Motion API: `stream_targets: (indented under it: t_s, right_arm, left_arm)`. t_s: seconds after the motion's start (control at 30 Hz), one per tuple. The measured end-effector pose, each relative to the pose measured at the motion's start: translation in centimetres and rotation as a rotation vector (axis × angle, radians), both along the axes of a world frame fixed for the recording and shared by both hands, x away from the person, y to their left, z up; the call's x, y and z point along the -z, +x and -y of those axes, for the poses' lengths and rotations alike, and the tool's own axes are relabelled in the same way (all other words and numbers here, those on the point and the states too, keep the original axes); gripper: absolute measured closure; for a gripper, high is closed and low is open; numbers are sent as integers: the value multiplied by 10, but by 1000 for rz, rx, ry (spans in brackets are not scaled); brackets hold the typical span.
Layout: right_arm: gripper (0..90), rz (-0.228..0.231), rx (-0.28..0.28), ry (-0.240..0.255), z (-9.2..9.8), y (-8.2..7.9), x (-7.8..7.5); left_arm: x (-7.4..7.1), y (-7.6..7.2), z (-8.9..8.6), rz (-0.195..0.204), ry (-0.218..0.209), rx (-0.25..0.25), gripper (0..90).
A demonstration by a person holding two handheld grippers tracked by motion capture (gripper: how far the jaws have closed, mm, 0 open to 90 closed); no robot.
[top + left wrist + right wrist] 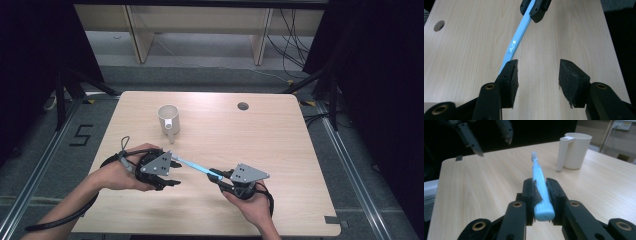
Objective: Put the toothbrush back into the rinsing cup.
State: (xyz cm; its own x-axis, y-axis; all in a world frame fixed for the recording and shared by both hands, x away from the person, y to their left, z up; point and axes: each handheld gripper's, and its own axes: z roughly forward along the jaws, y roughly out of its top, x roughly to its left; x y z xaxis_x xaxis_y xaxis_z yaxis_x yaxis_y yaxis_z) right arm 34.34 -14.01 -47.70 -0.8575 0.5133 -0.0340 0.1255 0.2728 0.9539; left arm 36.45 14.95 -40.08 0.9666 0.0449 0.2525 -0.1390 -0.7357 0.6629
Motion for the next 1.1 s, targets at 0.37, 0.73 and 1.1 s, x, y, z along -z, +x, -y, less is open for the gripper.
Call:
stream_targets:
  t_s: [0.37, 0.73, 1.1]
  right_arm:
    - [789, 59, 120, 97, 10, 0, -11]
    - [788, 85, 149, 184, 4, 2, -25]
    - [788, 133, 105, 209, -3, 0, -30]
  left_arm:
    - [24, -3, -14, -80, -262, -111, 471]
    - [42, 10, -13, -279, -594, -299, 363]
    - [37, 20, -7, -400, -802, -356, 349]
